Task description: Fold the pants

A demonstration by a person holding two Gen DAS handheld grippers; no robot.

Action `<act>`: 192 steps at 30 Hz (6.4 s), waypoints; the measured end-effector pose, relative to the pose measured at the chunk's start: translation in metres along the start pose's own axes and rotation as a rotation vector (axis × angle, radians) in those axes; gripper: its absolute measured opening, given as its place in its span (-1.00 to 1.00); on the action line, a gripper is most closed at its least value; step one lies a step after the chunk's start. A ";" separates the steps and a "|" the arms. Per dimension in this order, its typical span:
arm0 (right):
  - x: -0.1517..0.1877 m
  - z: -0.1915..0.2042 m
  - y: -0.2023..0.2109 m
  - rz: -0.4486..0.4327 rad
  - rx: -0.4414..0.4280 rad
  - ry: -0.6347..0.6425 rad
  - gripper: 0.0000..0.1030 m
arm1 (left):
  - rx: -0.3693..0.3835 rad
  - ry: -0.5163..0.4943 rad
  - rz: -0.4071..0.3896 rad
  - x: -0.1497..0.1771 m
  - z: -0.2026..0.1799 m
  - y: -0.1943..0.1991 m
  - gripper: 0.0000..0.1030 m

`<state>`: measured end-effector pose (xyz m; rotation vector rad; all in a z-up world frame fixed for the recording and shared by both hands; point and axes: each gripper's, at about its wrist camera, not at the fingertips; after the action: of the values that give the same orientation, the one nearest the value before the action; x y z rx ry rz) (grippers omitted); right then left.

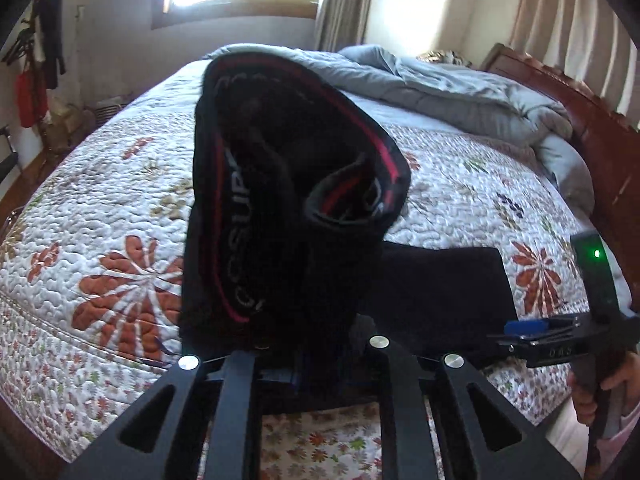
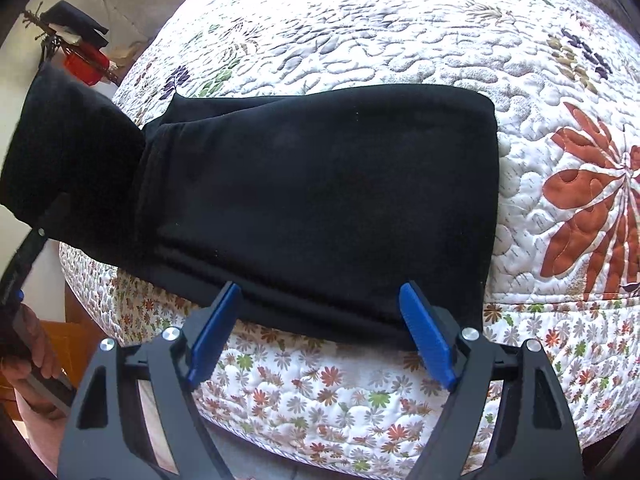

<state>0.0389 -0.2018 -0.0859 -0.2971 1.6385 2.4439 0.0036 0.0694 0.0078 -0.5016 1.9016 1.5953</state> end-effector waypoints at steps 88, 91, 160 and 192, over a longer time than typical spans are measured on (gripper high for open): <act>-0.057 0.066 -0.022 0.041 -0.373 0.114 -0.64 | 0.002 0.324 0.327 0.035 0.094 -0.041 0.46; -0.053 0.065 -0.004 0.006 -0.379 0.127 -0.65 | 0.011 0.324 0.322 0.034 0.090 -0.038 0.46; -0.108 -0.088 0.036 -0.065 -0.260 -0.111 -0.56 | 0.226 0.232 0.460 -0.067 0.028 -0.157 0.42; 0.009 -0.084 0.050 -0.014 -0.302 -0.011 -0.12 | 0.160 0.119 0.411 0.017 -0.001 -0.087 0.42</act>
<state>0.0225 -0.2979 -0.0755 -0.3345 1.2537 2.6743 0.0451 0.0525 -0.0682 -0.1437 2.3130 1.6684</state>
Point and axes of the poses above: each gripper's, at about its wrist camera, not at the fingertips, and y roughly against the way its jaws point, z to its left, x to its underside, and after that the axes turned 4 degrees about -y, right-handed
